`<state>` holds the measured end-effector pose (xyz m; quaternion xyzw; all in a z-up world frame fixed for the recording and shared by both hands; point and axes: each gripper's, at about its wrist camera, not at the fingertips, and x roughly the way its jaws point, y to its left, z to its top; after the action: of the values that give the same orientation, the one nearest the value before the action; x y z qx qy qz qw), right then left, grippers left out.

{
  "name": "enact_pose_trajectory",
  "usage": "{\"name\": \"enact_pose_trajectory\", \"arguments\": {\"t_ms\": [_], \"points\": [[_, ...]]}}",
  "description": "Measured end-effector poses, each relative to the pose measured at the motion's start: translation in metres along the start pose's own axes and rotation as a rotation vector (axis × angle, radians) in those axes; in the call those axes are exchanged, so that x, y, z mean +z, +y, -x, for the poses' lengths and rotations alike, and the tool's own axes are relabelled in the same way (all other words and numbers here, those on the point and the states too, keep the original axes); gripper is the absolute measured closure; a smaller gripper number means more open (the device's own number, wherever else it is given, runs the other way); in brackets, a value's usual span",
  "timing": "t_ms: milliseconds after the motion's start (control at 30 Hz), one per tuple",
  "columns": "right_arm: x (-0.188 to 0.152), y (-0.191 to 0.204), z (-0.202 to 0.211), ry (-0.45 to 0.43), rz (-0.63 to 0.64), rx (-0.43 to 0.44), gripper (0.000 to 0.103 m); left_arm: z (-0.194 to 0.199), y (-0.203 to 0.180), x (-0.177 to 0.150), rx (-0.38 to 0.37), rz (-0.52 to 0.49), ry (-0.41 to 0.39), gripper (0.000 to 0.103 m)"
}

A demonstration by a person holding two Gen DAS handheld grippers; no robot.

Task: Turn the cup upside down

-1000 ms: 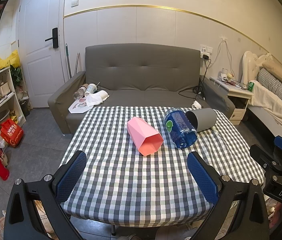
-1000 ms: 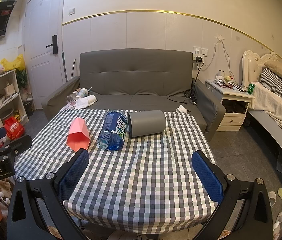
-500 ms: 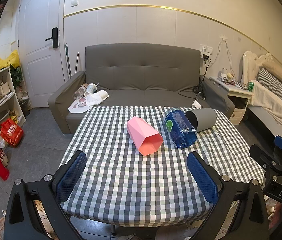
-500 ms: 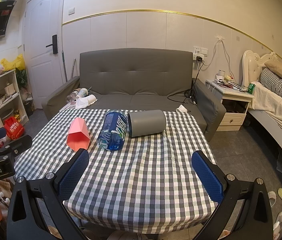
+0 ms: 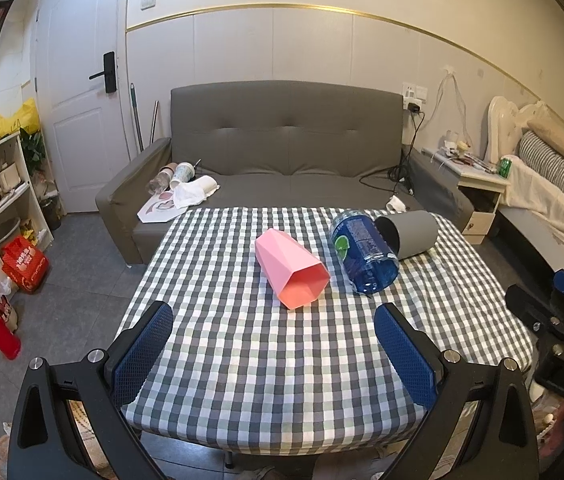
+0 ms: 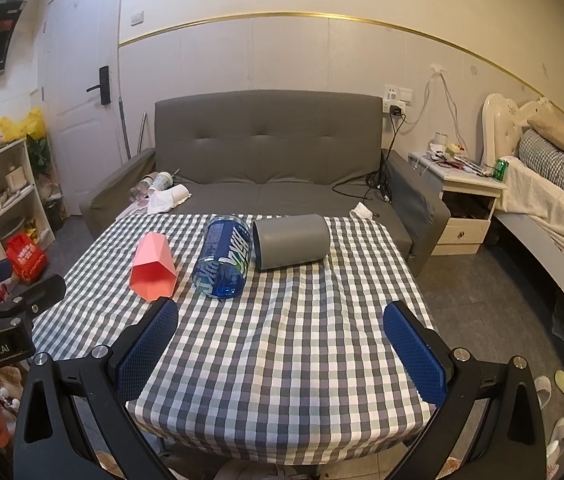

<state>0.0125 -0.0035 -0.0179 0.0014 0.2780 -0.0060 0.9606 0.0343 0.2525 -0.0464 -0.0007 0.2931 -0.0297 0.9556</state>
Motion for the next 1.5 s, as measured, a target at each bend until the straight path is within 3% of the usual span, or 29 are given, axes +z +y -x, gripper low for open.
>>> {"name": "enact_pose_trajectory", "arguments": {"t_ms": [367,533,1000,1500], "points": [[0.02,-0.02,-0.038,0.107,-0.113,-0.053,0.0,-0.033,0.006,0.024,-0.028,0.009,0.046,0.0],[0.039,-0.019,-0.067,0.142,-0.128,-0.074,0.0,-0.063,0.006,0.042,-0.006,-0.007,0.066,0.0],[0.097,-0.014,-0.194,0.372,-0.295,-0.107,0.0,-0.145,0.022,0.086,-0.017,0.038,0.114,0.0],[0.095,-0.015,-0.284,0.537,-0.477,-0.167,0.0,-0.19,0.038,0.091,-0.032,0.092,0.17,0.0]]}}
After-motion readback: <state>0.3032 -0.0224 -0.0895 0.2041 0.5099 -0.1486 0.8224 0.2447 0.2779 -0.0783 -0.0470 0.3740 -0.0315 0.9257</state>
